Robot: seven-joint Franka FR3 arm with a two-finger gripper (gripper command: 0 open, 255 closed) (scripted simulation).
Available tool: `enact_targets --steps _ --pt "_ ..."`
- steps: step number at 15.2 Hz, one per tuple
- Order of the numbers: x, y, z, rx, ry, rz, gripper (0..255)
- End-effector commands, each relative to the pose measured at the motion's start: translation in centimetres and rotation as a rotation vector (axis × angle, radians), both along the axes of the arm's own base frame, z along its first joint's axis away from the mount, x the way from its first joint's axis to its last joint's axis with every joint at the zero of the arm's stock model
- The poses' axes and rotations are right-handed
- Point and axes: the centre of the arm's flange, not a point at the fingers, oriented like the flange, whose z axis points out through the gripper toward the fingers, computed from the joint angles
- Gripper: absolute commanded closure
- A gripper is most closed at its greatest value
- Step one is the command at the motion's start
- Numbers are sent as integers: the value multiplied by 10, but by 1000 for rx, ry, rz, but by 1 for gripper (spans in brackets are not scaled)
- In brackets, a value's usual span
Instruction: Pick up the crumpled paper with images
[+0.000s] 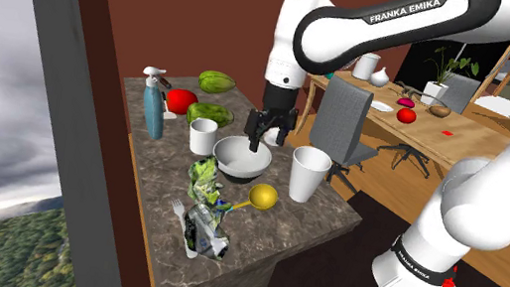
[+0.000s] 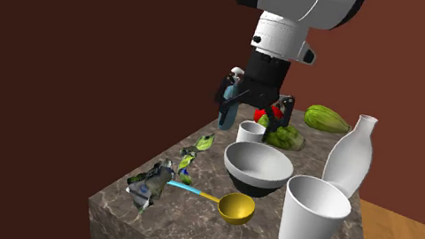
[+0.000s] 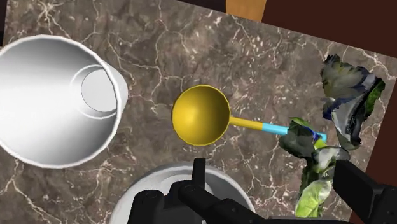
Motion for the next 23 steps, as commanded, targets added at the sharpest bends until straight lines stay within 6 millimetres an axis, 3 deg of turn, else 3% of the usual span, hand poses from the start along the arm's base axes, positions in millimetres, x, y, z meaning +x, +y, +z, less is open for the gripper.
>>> enact_targets --steps 1,10,19,20,23 --pt "10 19 -15 12 9 1 0" --pt "44 107 -73 59 46 8 0" --pt "44 107 -113 59 46 9 0" --pt "43 107 -113 59 46 8 255" --pt "43 107 -113 59 46 8 255"
